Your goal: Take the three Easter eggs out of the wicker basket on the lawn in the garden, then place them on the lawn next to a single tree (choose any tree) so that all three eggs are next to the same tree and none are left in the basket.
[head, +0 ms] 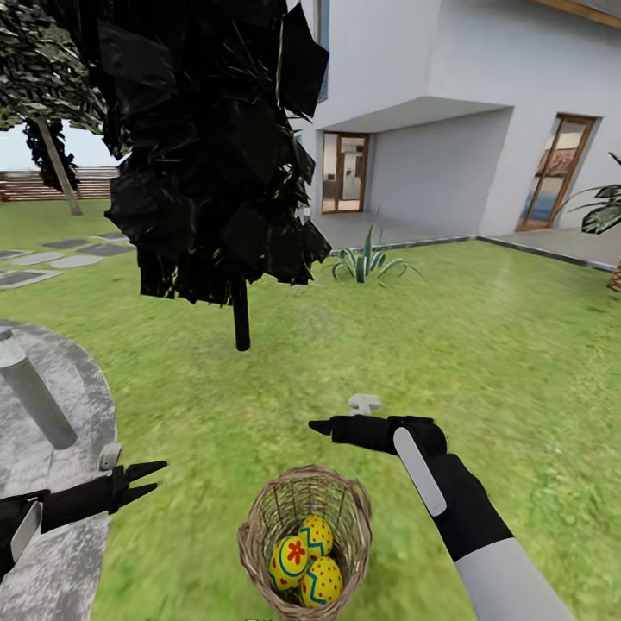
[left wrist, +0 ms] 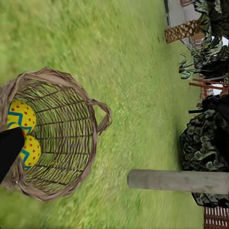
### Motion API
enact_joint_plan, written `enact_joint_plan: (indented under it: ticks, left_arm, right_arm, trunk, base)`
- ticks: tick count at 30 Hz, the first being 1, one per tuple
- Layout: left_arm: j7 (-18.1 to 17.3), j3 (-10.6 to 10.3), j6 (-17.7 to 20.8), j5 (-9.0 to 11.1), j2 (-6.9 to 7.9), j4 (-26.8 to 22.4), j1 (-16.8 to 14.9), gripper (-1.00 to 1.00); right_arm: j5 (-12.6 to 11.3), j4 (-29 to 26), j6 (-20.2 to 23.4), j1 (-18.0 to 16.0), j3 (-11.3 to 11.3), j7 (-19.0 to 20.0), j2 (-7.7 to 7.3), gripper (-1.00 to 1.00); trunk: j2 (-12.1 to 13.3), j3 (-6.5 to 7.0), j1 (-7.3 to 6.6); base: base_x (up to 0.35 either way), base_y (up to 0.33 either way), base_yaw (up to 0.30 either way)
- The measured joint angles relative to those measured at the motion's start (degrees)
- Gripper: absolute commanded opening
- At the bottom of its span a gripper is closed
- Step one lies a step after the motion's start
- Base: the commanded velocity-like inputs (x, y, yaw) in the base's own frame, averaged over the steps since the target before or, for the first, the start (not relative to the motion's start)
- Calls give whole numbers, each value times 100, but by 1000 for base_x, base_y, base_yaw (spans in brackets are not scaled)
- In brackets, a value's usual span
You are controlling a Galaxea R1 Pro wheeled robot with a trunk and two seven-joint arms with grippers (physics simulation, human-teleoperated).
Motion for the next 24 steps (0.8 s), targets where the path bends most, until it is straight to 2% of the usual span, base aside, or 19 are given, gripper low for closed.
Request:
enact_joint_plan:
  ticks: [3, 8, 13, 16, 20, 24]
  left_arm:
    - [3, 3, 3, 0, 0, -2, 0, 100]
    - [7, 5, 3, 0, 0, -1, 0, 100]
    - [8, 5, 5, 0, 0, -3, 0, 100]
    - [8, 5, 19, 0, 0, -4, 1, 100]
    - [126, 5, 32, -2, 0, -10, 0, 100]
    - [336, 9, 38, 2, -9, -11, 0, 100]
  right_arm:
    - [-1, 0, 2, 0, 27, -52, 2, 100]
    - [-28, -9, 75, 0, 141, -354, 18, 100]
    - [-10, -37, 592, 0, 180, -608, 186, 100]
    - [17, -54, 836, 0, 181, -933, 265, 100]
    - [27, -57, 934, 0, 179, -1339, 362, 100]
    - [45, -13, 952, 0, 170, -1441, 406, 100]
  trunk:
    - [0, 0, 0]
    - [0, 0, 0]
    - [0, 0, 0]
    - [0, 0, 0]
    - [0, 0, 0]
    - [0, 0, 0]
  base:
    - [2, -1, 290]
    - [1, 0, 291]
    - [0, 0, 291]
    - [0, 0, 291]
    - [0, 0, 291]
    - [0, 0, 289]
